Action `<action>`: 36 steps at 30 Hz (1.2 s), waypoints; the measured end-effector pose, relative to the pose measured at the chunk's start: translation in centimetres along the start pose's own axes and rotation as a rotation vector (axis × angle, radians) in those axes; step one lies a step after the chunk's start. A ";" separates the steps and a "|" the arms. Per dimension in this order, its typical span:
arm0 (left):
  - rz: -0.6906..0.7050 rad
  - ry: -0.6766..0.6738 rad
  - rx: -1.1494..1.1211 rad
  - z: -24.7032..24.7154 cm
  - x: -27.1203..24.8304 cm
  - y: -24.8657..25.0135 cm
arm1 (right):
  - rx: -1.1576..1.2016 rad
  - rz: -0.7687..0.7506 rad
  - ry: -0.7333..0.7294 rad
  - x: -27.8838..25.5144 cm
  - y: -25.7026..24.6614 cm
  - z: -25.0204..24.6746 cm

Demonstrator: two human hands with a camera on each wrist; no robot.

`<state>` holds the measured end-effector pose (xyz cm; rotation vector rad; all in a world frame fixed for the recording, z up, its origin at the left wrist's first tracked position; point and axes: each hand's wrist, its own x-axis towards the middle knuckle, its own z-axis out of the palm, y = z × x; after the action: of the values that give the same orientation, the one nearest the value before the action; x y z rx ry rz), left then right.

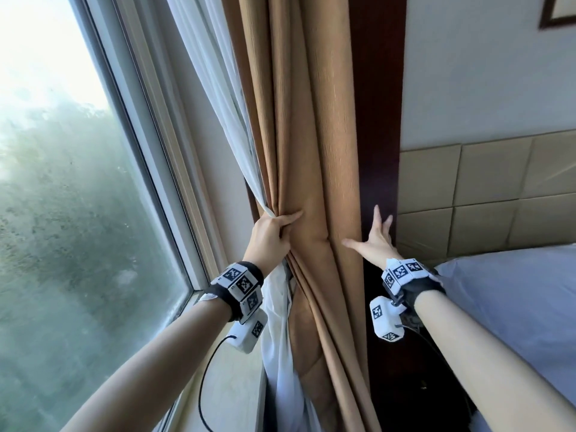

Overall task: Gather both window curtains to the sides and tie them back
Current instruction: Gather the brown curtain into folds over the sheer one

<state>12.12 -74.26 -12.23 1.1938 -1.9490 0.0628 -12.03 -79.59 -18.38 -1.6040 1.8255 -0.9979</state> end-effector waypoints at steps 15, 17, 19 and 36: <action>-0.158 0.002 -0.080 -0.2 1.1 -0.5 | 0.232 -0.076 0.082 0.4 -1.4 2.7; -0.174 -0.005 -0.080 -0.2 1.2 -0.8 | 0.199 -0.092 0.090 -0.1 -1.2 2.8; -0.180 -0.006 -0.079 -0.3 1.2 -1.0 | 0.170 -0.130 0.093 -1.1 -1.0 2.6; -0.268 0.012 -0.148 -0.5 1.3 -1.0 | -0.509 -0.428 0.261 -14.7 -6.6 4.8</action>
<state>12.96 -75.50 -11.40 1.3390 -1.7349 -0.2093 -1.78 -66.34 -17.36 -2.3395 2.0748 -1.0048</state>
